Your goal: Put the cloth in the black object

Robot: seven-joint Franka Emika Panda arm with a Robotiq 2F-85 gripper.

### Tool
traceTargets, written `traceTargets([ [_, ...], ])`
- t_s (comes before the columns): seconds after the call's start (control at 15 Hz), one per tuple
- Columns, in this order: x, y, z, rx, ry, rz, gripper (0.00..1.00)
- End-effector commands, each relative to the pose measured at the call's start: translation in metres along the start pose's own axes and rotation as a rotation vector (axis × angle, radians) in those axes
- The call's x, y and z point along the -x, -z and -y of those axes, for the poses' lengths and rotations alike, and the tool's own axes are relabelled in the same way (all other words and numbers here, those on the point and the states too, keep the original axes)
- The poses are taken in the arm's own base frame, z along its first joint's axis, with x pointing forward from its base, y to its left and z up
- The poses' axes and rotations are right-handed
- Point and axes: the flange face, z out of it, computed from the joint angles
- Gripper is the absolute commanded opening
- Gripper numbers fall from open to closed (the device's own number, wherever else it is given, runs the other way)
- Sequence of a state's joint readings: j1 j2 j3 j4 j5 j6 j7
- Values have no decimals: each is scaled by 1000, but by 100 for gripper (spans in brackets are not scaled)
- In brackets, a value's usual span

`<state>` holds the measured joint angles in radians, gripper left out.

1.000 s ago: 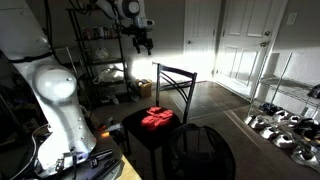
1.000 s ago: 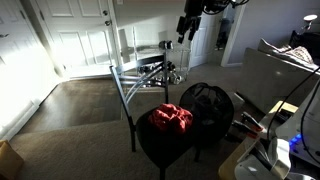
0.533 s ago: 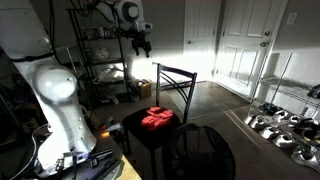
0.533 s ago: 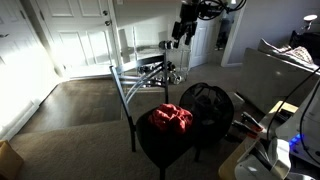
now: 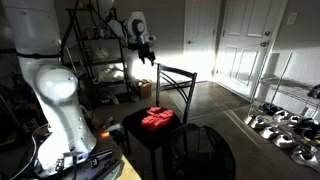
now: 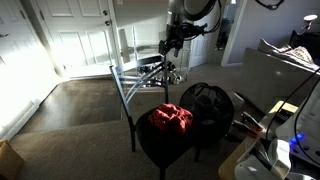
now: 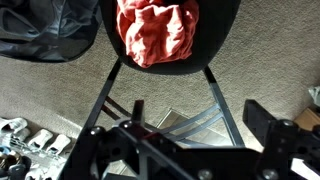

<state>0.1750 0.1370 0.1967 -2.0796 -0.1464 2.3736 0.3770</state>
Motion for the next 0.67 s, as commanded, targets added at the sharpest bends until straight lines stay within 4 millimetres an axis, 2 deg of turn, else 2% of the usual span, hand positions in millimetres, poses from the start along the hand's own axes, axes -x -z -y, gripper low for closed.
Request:
traceTargets([
  [0.0, -21, -37, -9, 49, -23, 20, 100],
  [0.33, -36, -95, -27, 75, -20, 115, 100],
  [0.6, -41, -125, -31, 96, -17, 181, 100],
])
